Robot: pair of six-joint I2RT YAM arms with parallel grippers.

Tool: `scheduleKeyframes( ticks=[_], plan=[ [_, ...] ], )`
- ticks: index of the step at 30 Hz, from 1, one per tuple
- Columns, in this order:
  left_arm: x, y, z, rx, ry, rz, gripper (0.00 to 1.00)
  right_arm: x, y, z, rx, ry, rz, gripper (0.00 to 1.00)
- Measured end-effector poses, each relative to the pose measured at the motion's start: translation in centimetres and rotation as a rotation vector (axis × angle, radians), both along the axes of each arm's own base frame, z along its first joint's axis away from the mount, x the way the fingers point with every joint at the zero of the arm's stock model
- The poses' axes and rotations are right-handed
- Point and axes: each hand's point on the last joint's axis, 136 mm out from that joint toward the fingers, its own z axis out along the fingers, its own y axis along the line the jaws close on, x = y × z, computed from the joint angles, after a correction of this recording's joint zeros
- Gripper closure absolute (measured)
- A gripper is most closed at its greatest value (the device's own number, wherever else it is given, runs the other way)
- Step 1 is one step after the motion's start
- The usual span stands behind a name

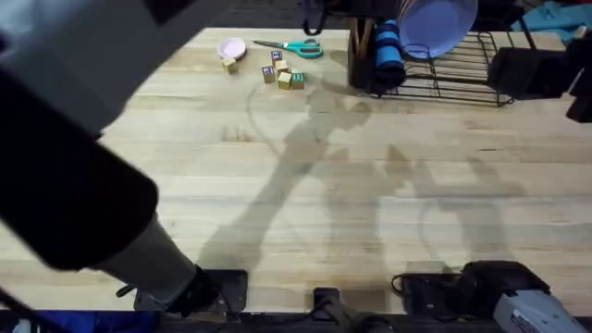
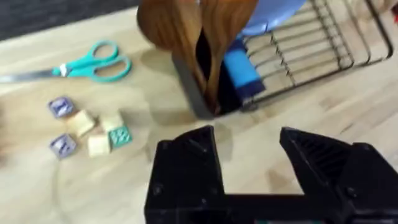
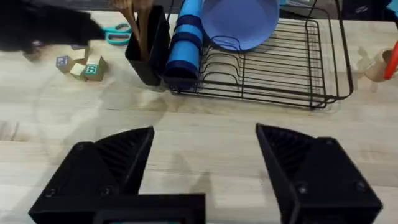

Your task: Pick up the spoon on the table one by one and put them onto the rack

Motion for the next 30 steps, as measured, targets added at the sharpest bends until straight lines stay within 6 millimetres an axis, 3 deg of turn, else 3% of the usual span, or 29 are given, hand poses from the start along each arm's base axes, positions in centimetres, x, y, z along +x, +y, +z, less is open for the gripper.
scheduleKeyframes(
  ticks=[4,6,7,12,17,19,24,30],
  plan=[
    [-1.6,2.6,-0.5,0.069,0.066,0.018,0.256,0.0,0.0,0.0,0.0,0.0,0.0,0.009],
    [-2.3,4.6,-1.0,0.122,0.101,0.045,0.057,0.0,0.0,0.0,0.0,0.0,0.0,0.009],
    [-2.7,5.7,-1.2,0.145,0.121,0.064,0.02,0.0,0.0,0.0,0.0,0.0,0.0,0.009],
    [-4.5,11.0,-1.2,0.264,0.186,0.165,0.006,0.0,0.0,0.0,0.0,0.0,0.0,0.009],
    [-6.5,15.2,-0.6,0.34,0.235,0.238,0.007,0.0,0.0,-0.1,0.0,0.003,0.0,0.009],
    [-8.3,17.1,0.1,0.369,0.261,0.265,0.007,-0.1,0.0,-0.1,0.0,0.007,0.0,0.009],
    [-10.0,18.4,1.4,0.385,0.249,0.283,0.007,-0.1,0.0,-0.2,0.001,0.007,0.001,0.009],
    [-10.6,18.8,2.6,0.378,0.213,0.293,0.008,-0.1,0.1,-0.2,0.002,0.007,0.003,0.009]
  ],
)
